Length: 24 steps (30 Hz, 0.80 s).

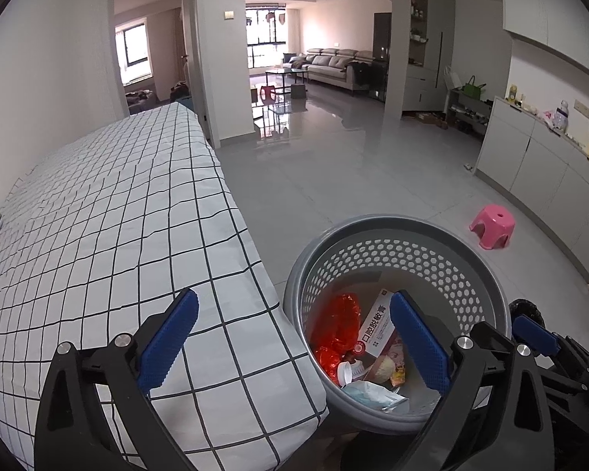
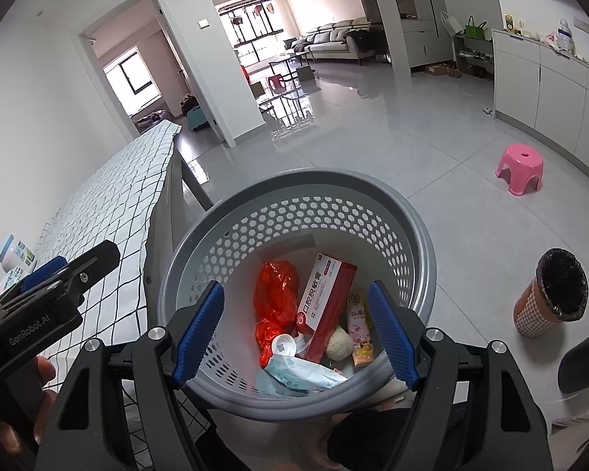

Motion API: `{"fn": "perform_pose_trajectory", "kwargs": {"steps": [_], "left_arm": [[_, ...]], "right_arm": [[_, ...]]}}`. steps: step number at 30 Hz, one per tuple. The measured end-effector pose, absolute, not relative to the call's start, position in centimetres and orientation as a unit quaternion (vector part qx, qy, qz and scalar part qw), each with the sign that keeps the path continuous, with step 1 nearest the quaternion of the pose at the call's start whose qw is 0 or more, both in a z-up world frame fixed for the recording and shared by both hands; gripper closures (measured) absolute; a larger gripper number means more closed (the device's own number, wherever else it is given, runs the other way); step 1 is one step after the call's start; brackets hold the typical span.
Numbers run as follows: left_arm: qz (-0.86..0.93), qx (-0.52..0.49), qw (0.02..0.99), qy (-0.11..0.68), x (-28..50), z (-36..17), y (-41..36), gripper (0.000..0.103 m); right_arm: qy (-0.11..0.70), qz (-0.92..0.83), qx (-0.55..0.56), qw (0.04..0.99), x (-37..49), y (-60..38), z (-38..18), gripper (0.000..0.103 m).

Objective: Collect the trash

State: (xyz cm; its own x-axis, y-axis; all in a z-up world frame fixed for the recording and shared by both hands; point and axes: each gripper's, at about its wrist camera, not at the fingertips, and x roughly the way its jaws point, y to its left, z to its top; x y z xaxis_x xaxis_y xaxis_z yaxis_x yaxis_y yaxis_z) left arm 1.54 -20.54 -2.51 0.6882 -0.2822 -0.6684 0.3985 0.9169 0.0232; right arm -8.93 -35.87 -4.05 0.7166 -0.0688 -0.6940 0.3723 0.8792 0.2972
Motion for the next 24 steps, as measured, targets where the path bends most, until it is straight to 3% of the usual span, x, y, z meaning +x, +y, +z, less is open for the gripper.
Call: {"fn": "perform_pose_trajectory", "kwargs": {"steps": [24], "left_arm": [[-0.175, 0.091, 0.919, 0.341, 1.02, -2.27, -20.35, 0.007]], "right_arm": [[0.353, -0.122, 0.211, 0.903, -9.11, -35.67, -3.77, 0.03]]}}
